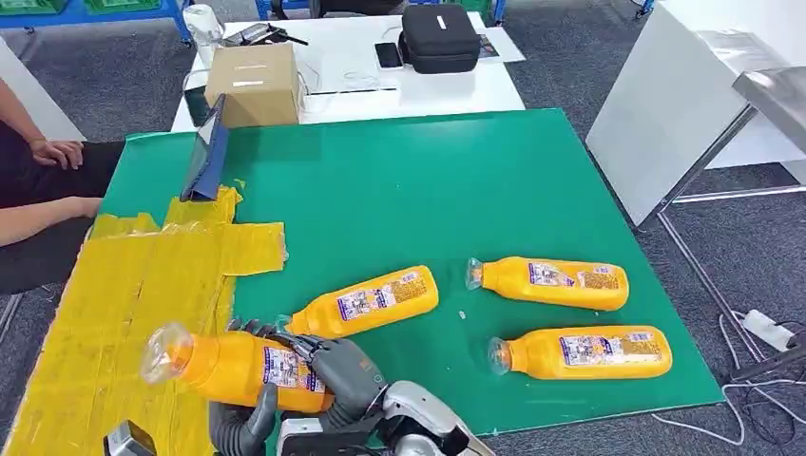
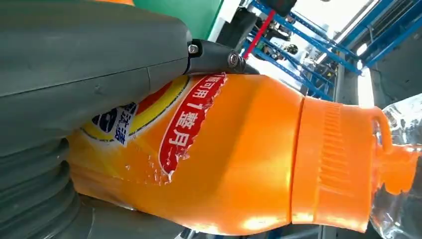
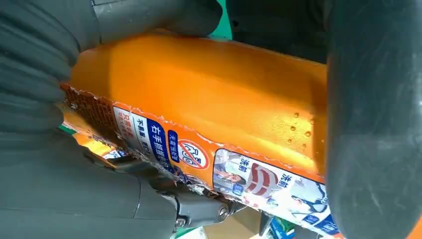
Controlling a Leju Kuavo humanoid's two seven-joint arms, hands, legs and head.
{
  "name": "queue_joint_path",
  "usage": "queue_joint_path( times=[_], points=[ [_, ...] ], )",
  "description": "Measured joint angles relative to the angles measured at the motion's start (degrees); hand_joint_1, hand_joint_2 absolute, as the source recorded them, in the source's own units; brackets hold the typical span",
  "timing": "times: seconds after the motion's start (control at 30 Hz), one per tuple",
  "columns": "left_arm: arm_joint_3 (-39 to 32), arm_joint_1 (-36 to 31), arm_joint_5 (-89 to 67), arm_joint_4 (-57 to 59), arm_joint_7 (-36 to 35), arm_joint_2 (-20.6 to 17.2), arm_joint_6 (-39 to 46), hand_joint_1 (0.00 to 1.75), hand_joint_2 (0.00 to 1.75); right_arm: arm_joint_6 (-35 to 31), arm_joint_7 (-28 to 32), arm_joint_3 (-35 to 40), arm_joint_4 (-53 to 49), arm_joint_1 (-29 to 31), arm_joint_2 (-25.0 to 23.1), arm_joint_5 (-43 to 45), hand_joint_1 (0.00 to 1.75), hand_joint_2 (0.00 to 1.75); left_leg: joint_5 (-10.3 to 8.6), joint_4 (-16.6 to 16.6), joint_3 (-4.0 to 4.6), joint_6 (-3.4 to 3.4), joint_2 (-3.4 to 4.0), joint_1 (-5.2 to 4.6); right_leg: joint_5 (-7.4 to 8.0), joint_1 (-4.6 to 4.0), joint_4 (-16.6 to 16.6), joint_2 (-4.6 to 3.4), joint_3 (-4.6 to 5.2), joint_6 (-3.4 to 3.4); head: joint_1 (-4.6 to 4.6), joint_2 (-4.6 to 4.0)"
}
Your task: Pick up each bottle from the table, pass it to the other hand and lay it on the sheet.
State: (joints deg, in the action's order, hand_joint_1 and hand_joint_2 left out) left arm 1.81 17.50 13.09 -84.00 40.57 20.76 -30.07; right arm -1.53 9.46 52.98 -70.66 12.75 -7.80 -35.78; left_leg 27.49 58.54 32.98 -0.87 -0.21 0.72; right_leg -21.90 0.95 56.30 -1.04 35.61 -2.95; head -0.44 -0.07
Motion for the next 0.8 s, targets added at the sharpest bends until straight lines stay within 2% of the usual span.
queue_joint_path(
  times=[0.3,0.33,0.43,0.5,0.57,0.6,0.73,0.8],
  points=[
    [-0.2,0.0,0.1,-0.1,0.0,0.0,0.9,1.75,1.75,-0.1,-0.1,0.4,0.6,0.3,0.1,0.1,1.75,1.75,0.00,0.0,-0.01,0.00,0.00,0.00,0.00,0.00,0.0,0.00,0.01,0.00,0.00,0.00],
    [-0.2,0.0,-0.8,-0.4,0.0,0.0,1.9,1.75,1.75,-0.4,-0.2,0.4,0.6,0.3,0.1,0.1,0.02,1.75,0.00,0.0,0.00,0.00,0.00,0.00,0.00,0.00,0.0,0.00,0.02,0.00,0.00,0.00],
    [-0.2,0.1,-9.3,-4.1,0.0,0.0,8.0,1.75,1.75,-3.1,-0.9,0.3,-0.3,0.1,0.7,-1.6,0.00,1.75,-0.01,0.0,0.01,0.00,-0.01,0.00,0.00,0.00,0.0,0.00,0.03,0.00,0.00,0.00],
    [0.3,-0.3,-17.7,-8.5,-0.2,-0.9,18.1,1.75,1.75,-6.0,-2.1,-0.1,-2.6,-0.4,1.5,-4.4,0.00,1.75,-0.01,0.0,0.02,0.00,-0.01,0.00,0.01,0.00,0.0,0.00,0.04,0.00,0.02,0.00],
    [2.5,-1.5,-24.3,-12.2,-0.3,-3.7,33.1,1.75,1.75,-7.1,-3.1,-0.9,-5.9,-0.9,2.5,-5.3,0.00,1.75,-0.01,0.0,0.02,0.00,0.01,0.00,0.02,0.00,0.0,-0.01,0.05,-0.01,0.02,0.00],
    [2.9,-2.1,-24.9,-13.4,-0.3,-5.2,36.7,1.75,1.75,-7.2,-3.3,-1.3,-7.5,-1.2,3.1,-5.3,0.00,1.75,-0.01,0.0,0.01,0.00,0.00,0.00,0.02,-0.01,0.0,-0.01,0.05,-0.01,-0.02,0.00],
    [4.1,-2.9,-25.8,-16.5,-0.3,-7.5,37.5,1.75,1.75,-7.3,-3.6,-2.0,-10.4,-1.5,4.3,-5.3,0.00,1.75,-0.02,0.0,0.03,0.01,-0.02,0.05,0.01,-0.06,0.0,0.01,0.05,0.01,0.00,0.00],
    [4.8,-3.2,-28.0,-17.2,-0.3,-8.7,40.4,1.75,1.75,-7.6,-3.6,-2.3,-11.5,-1.7,4.8,-4.7,0.00,1.75,-0.02,0.0,0.03,0.01,-0.02,0.05,0.01,-0.04,0.0,0.00,0.05,0.00,0.00,0.00]
  ],
)
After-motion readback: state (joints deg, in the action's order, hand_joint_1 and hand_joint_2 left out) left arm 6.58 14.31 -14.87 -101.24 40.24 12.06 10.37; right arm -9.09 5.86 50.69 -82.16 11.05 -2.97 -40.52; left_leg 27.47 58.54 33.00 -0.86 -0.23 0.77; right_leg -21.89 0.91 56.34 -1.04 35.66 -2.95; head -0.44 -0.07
